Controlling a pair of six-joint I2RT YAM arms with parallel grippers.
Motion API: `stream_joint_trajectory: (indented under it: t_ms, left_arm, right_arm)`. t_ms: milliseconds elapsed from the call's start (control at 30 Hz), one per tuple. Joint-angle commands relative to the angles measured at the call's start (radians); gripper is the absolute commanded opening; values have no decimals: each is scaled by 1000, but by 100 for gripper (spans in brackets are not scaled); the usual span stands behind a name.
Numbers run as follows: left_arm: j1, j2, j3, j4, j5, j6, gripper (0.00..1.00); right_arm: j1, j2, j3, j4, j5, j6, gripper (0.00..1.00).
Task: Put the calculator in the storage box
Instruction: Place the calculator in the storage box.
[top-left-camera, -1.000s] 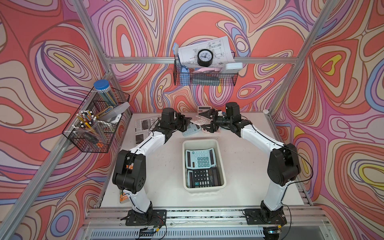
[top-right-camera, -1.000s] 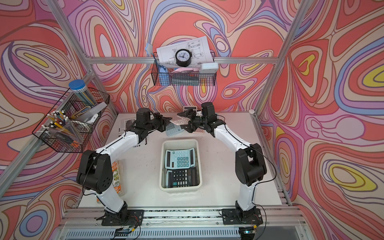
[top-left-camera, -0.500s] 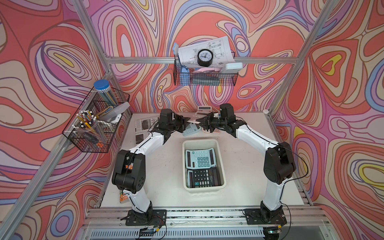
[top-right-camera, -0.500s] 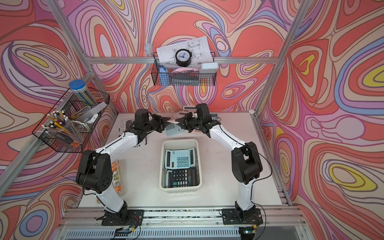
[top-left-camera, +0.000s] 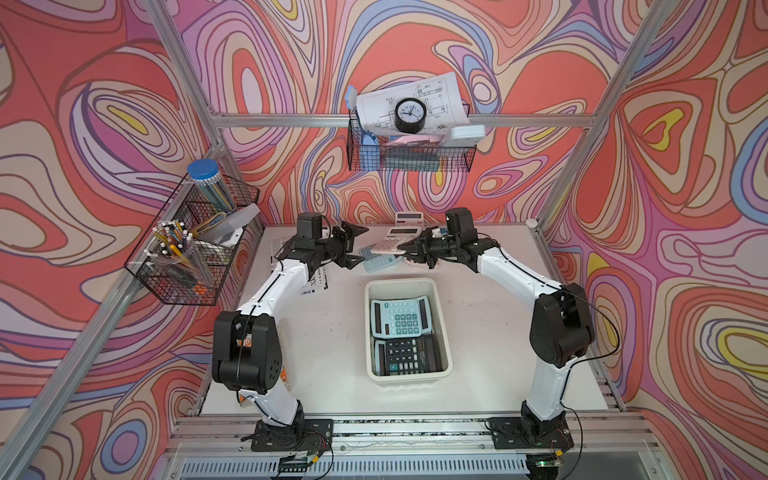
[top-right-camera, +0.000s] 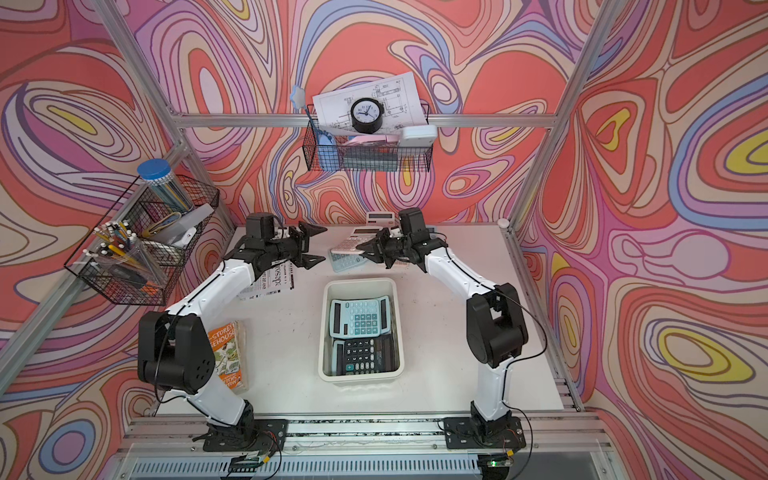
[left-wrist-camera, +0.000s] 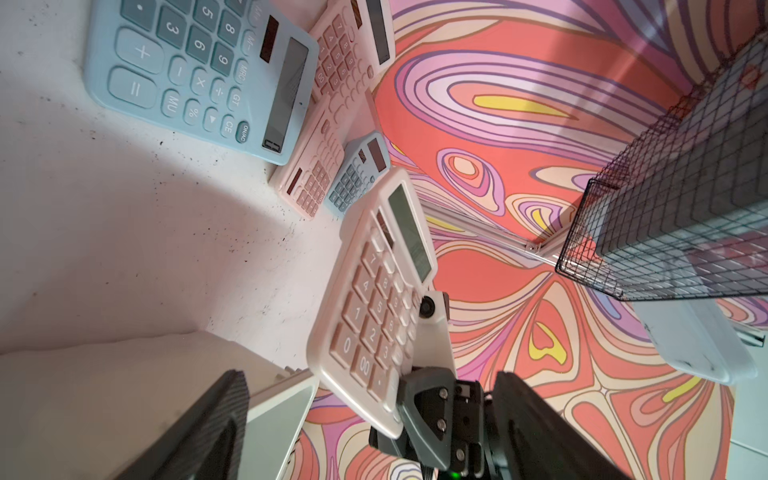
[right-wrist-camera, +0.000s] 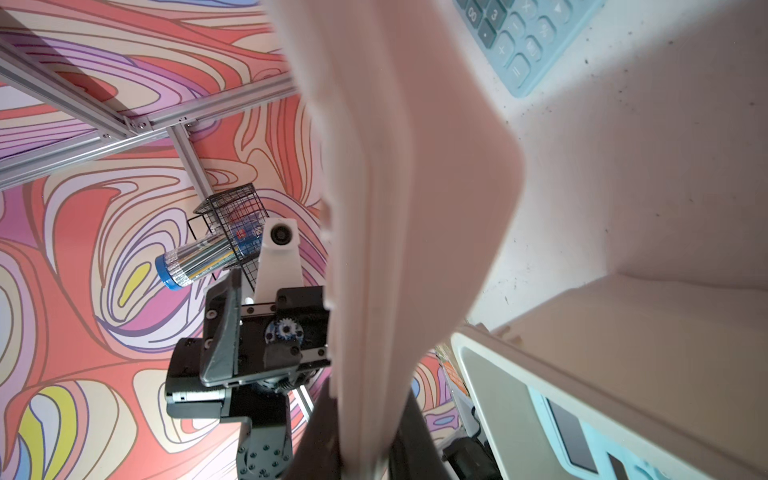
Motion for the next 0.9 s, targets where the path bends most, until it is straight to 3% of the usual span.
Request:
stream_joint_trajectory:
  t_ms: [0, 167, 333, 500, 700, 867]
  left_arm:
    - [2, 3, 110, -267, 124, 284, 87]
    - [2, 22, 128, -354, 183, 421, 86]
    - [-4, 42, 74, -229, 294, 427, 84]
    - [-14, 64, 60, -289, 343, 542, 78]
    - [-22, 80, 42, -239, 389, 533, 66]
    - [-32, 123, 50, -164, 427, 480, 45]
  right_arm:
    - [-20, -32, 65, -151, -189, -193, 0]
    - [-22, -36, 103, -380, -304, -416, 0]
    - [-22, -68, 60, -389, -398, -460, 0]
    - [-22, -86, 34, -423, -440, -495, 0]
    - [-22, -108, 5, -450, -476, -509, 0]
    - [-17, -121, -25, -453, -476, -508, 0]
